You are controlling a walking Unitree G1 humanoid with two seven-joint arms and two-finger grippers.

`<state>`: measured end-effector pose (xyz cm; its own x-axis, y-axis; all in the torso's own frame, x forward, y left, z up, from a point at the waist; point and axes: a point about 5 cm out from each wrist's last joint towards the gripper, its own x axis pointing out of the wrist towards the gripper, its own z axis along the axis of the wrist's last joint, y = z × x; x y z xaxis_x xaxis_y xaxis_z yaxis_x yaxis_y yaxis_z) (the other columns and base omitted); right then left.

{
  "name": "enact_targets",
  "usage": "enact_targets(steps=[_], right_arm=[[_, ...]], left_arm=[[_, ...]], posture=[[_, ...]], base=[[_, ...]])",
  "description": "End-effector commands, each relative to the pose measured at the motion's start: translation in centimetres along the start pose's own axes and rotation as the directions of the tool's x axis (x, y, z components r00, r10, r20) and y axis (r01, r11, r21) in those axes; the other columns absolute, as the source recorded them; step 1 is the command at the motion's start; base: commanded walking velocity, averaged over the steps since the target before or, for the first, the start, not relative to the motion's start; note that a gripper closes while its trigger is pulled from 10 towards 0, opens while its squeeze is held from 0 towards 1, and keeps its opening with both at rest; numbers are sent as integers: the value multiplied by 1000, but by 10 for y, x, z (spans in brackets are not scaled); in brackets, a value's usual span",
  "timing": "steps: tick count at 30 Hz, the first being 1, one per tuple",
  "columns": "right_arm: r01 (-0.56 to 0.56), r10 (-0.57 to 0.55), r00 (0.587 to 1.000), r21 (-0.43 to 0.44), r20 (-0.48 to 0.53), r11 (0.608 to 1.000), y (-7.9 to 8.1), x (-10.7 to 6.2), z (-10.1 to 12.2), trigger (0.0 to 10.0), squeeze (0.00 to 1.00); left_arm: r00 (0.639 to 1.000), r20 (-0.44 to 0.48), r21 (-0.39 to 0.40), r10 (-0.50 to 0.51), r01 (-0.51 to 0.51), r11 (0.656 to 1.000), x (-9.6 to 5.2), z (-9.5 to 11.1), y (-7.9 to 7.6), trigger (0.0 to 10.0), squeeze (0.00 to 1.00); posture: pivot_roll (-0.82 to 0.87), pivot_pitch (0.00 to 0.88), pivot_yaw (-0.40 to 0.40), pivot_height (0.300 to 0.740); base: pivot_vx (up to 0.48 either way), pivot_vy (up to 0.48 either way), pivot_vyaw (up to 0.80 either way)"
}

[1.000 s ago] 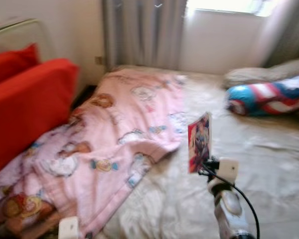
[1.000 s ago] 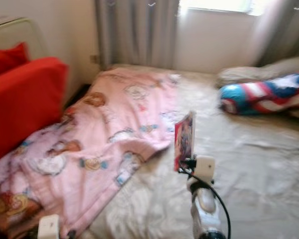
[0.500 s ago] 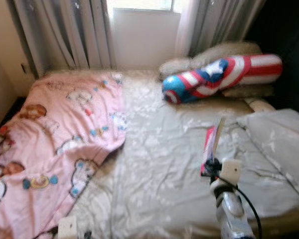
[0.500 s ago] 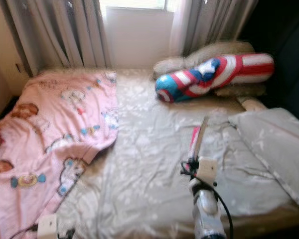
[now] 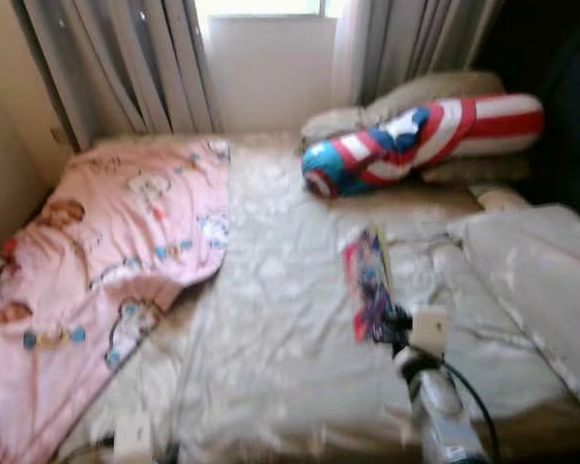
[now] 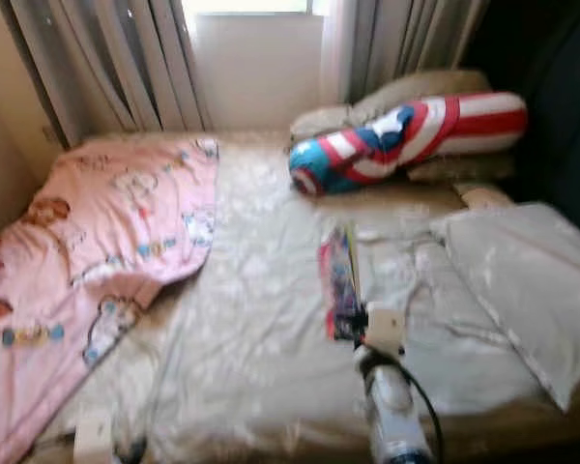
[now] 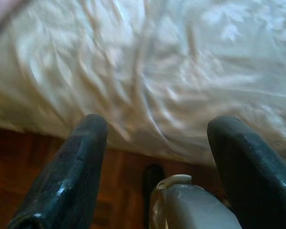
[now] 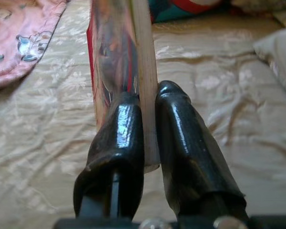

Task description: Clean up the room

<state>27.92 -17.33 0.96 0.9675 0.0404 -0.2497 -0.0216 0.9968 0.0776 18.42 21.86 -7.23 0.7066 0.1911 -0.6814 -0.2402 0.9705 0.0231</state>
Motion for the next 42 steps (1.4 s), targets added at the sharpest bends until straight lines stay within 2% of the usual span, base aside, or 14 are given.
enact_targets(steps=[1, 5, 30, 42], right_arm=[[-47, 49, 996, -18, 75, 999, 13, 9, 18, 10000, 0], [-26, 26, 998, 10, 61, 1000, 11, 9, 16, 10000, 0], [-2, 2, 999, 8, 53, 1000, 7, 10, 16, 10000, 0], [11, -12, 999, 8, 46, 1000, 4, 9, 15, 10000, 0]], left_arm=[[999, -33, 9, 28, -28, 1000, -3, -9, 11, 10000, 0], [999, -35, 10, 29, -29, 1000, -4, -9, 11, 10000, 0], [999, -42, 10, 19, -19, 1000, -4, -12, 10, 10000, 0], [999, -52, -3, 16, -16, 1000, -6, -16, 9, 10000, 0]], posture=[[17, 0, -34, 721], [17, 0, -33, 721], [16, 0, -38, 721], [16, 0, -43, 721]], base=[[0, -262, 794], [0, -263, 198], [0, -262, 0], [0, 0, 0]])
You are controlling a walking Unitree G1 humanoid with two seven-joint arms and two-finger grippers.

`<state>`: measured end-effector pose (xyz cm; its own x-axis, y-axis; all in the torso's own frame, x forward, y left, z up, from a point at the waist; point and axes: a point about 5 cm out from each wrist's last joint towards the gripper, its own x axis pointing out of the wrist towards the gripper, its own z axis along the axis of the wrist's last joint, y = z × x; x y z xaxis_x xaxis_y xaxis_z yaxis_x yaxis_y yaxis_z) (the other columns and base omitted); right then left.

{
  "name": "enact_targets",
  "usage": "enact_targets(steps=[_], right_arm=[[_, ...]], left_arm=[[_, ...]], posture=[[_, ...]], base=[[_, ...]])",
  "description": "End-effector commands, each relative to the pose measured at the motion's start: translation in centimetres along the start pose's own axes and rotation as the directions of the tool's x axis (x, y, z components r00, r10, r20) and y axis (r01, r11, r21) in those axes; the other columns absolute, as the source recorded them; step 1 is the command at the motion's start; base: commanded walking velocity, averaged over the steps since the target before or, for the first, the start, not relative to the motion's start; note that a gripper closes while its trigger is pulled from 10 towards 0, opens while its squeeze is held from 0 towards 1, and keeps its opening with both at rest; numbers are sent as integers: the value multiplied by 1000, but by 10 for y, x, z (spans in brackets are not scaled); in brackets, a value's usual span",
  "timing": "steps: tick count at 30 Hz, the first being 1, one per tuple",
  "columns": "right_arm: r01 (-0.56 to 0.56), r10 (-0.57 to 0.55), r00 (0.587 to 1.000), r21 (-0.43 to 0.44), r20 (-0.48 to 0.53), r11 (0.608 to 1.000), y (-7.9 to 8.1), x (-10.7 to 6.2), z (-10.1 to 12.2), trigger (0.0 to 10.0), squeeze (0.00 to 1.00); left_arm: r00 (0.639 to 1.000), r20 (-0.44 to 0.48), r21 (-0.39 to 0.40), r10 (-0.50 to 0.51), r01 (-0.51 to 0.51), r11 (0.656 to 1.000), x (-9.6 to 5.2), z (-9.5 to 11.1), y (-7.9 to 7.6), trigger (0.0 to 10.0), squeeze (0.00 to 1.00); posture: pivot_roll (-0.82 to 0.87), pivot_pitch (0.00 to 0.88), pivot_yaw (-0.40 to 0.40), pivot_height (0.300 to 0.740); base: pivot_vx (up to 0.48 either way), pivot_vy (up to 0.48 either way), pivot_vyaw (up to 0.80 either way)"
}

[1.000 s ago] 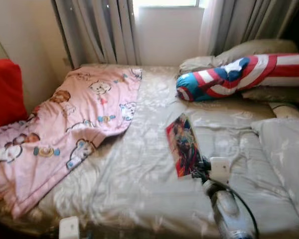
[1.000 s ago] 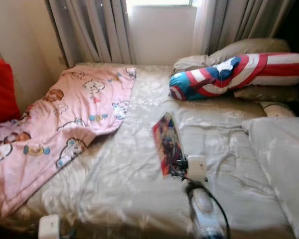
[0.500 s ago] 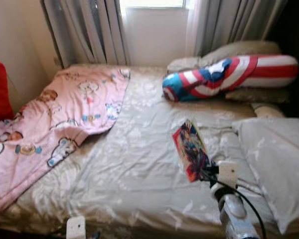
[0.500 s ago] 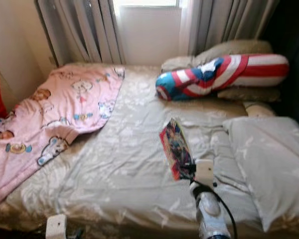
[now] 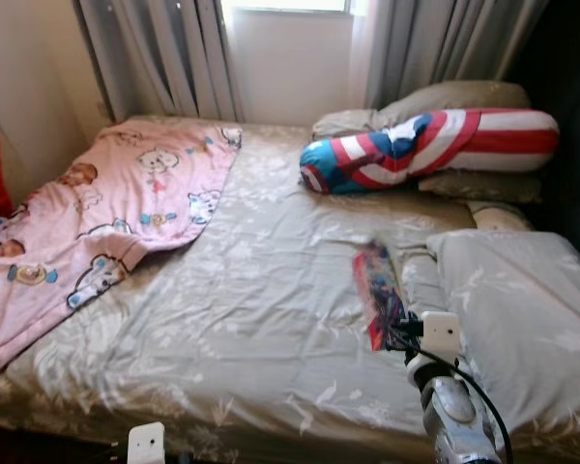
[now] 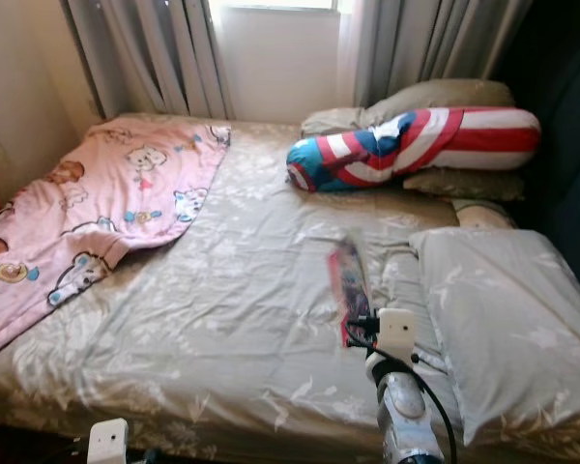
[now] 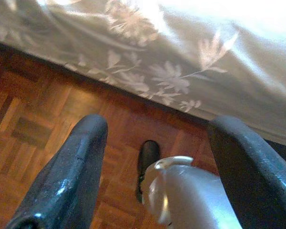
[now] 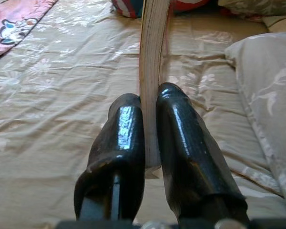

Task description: Clean up the room

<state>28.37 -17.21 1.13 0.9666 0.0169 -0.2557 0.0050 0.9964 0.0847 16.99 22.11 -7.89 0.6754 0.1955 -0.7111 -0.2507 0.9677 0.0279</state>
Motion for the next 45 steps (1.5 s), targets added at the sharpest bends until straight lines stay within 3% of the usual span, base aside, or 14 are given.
enact_targets(steps=[1, 36, 45], right_arm=[[-7, 7, 999, -2, 49, 1000, 3, 5, 12, 10000, 0], [20, -20, 999, 2, 45, 1000, -1, 6, 12, 10000, 0], [49, -50, 999, 71, 16, 996, -4, 7, 10, 10000, 0]], left_arm=[[1000, -9, -5, 3, -3, 1000, 0, -2, 3, 10000, 0], [998, -55, -1, 6, -6, 1000, -4, -12, 8, 10000, 0], [998, -61, -5, 2, -2, 1000, -4, -14, 7, 10000, 0]], posture=[[16, 0, -43, 721], [16, 0, -47, 721], [15, 0, -49, 721]], base=[[0, 0, 0], [0, -56, 0], [163, 0, -488]])
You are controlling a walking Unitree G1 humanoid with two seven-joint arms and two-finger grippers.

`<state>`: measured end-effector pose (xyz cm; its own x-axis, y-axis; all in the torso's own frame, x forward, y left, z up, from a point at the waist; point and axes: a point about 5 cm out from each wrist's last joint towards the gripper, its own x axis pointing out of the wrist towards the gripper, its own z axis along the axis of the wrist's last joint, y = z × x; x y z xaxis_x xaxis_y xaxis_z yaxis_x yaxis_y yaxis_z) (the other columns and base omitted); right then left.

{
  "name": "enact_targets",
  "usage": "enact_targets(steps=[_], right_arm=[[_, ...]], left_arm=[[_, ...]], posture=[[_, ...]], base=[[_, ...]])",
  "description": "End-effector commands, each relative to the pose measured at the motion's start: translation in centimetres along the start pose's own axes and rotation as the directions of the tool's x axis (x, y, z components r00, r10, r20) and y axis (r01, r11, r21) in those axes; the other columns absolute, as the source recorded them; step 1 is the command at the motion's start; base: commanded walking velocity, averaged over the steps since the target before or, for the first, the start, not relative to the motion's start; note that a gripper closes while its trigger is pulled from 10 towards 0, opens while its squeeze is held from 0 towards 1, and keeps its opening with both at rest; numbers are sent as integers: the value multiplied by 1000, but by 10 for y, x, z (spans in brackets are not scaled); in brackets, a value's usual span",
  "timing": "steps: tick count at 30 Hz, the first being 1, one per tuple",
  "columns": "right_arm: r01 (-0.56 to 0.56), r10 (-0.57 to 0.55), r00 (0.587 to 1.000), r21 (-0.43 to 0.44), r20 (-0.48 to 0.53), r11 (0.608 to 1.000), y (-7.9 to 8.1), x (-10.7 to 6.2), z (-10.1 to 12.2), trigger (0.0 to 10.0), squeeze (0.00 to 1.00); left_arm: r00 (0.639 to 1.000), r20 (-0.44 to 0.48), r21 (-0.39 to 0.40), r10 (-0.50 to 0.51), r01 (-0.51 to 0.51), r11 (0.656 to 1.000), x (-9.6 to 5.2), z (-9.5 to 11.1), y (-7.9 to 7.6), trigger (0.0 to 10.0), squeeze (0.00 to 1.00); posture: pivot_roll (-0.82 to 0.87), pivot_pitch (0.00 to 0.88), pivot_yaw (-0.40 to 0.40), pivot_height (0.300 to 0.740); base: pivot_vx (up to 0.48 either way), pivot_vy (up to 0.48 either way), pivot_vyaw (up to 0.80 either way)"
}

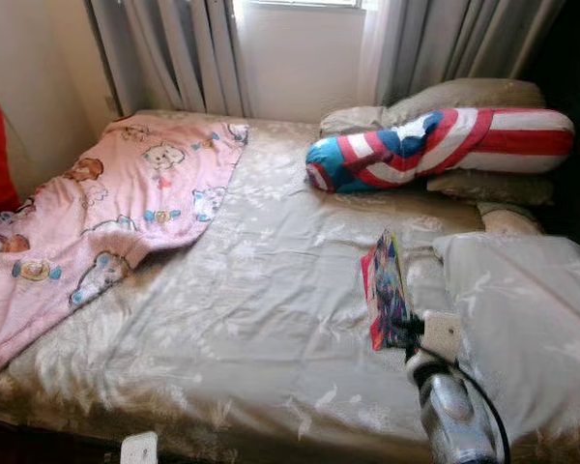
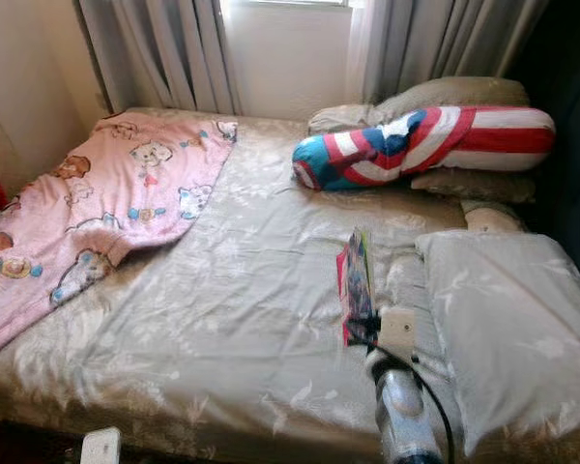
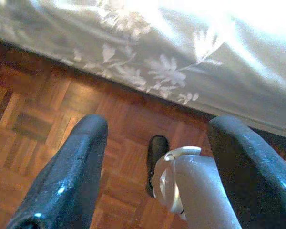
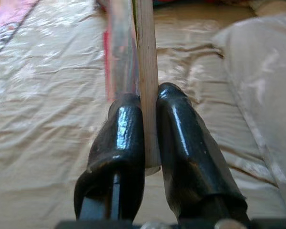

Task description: Clean up the room

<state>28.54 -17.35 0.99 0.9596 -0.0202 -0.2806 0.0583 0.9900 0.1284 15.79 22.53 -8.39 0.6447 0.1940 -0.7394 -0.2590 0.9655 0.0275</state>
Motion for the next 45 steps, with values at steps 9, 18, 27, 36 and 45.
enact_targets(steps=[9, 18, 27, 36, 45], right_arm=[[3, -4, 999, 6, 54, 1000, 0, 5, 13, 10000, 0], [1, -2, 998, 6, 56, 1000, 0, 5, 13, 10000, 0], [1, -1, 999, 3, 53, 1000, -3, 4, 12, 10000, 0], [-67, 68, 996, -39, 49, 997, 4, 0, 8, 10000, 0], [-66, 68, 998, -73, 17, 995, 3, -3, 1, 10000, 0]], left_arm=[[1000, -26, 0, -2, 2, 1000, -1, -5, 1, 10000, 0], [998, 66, -37, -2, 4, 999, 3, 14, 1, 10000, 0], [936, 353, -42, -5, 21, 999, 7, 73, 5, 10000, 0], [734, 678, -17, -42, 74, 997, -13, 136, -11, 10000, 0], [643, 758, 25, -110, 141, 990, -27, 163, -33, 10000, 0]], posture=[[17, 0, -52, 721], [18, 0, -51, 721], [14, 0, -44, 721], [-2, 0, -26, 721], [-33, 0, 3, 721]], base=[[255, 0, -86], [57, 0, 0], [0, 0, 0], [0, 0, 0], [0, 0, 0]])
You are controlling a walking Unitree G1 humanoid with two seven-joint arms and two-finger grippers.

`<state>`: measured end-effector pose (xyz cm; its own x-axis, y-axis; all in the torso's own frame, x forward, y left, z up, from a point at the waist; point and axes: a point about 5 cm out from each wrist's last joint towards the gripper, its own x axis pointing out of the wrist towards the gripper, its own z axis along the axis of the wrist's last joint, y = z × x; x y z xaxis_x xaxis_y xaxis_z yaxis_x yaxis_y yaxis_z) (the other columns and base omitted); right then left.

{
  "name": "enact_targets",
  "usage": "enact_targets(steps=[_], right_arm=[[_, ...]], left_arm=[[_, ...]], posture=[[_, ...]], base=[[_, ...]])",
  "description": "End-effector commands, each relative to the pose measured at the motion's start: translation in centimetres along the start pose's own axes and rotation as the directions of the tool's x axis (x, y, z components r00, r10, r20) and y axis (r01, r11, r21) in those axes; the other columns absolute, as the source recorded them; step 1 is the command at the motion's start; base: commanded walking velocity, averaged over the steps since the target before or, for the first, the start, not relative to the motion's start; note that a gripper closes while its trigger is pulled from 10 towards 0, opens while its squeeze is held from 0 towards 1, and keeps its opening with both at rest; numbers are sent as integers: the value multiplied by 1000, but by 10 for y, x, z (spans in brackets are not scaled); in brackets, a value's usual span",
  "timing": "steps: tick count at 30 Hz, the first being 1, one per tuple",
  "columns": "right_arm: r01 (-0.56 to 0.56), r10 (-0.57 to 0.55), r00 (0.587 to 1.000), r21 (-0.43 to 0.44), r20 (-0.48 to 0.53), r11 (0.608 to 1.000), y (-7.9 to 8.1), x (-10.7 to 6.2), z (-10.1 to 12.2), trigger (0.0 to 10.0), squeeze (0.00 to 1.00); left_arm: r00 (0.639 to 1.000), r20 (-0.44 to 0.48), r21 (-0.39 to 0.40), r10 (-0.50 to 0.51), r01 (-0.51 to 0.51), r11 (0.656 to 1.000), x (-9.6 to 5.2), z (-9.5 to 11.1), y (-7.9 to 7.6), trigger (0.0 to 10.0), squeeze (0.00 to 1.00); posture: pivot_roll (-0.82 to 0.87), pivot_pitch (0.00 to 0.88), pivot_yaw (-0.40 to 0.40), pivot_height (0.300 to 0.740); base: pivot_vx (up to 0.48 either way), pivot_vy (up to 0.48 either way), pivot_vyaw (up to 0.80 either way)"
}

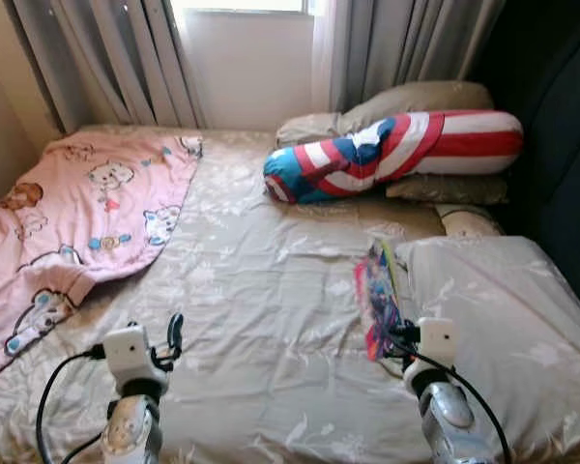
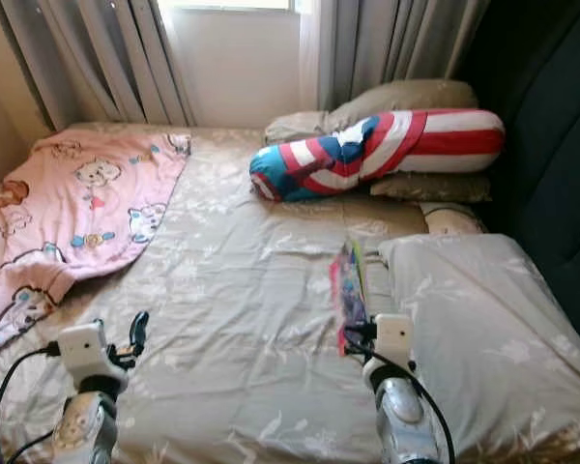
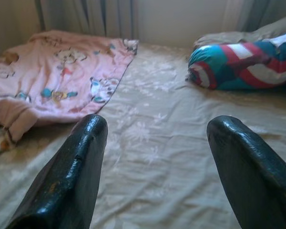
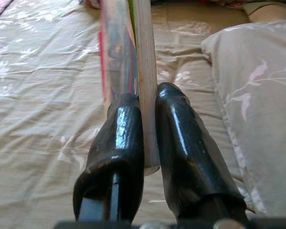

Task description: Clean up the room

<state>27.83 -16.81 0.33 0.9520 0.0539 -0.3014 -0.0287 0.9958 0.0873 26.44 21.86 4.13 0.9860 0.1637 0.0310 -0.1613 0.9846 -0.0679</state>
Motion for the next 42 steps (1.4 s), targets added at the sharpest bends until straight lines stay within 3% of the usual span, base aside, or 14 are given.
enact_targets(steps=[1, 7, 12, 24, 30, 42], right_arm=[[6, -6, 999, -9, 49, 1000, -1, 2, 10, 10000, 0], [-8, 9, 1000, -52, 17, 999, 2, 2, 6, 10000, 0], [-19, 21, 998, -45, 51, 999, 7, 3, 9, 10000, 0], [-21, 24, 998, -55, 53, 998, 9, 7, 14, 10000, 0], [-16, 17, 1000, -67, 11, 998, 11, 8, 9, 10000, 0], [-49, 51, 998, -36, 36, 998, 16, 9, 12, 10000, 0]], left_arm=[[1000, 0, 7, -14, 14, 1000, 2, 3, -2, 10000, 0], [998, 53, -29, -24, 26, 999, 12, 24, -7, 10000, 0], [1000, 17, -76, 10, -9, 997, 9, 19, -3, 10000, 0], [1000, 28, -90, -1, 4, 996, 16, 30, -5, 10000, 0], [1000, 8, -77, -7, 8, 997, 13, 27, -4, 10000, 0], [1000, 9, -84, -18, 19, 996, 14, 31, -5, 10000, 0]], posture=[[-33, 0, 3, 721], [-26, 0, 10, 702], [-25, 0, 11, 668], [-4, 0, 1, 668], [1, 0, 3, 653], [12, 0, 8, 644]], base=[[0, 0, 0], [0, 0, 0], [0, 0, 0], [0, 0, 0], [0, 0, 0], [0, 0, 0]])
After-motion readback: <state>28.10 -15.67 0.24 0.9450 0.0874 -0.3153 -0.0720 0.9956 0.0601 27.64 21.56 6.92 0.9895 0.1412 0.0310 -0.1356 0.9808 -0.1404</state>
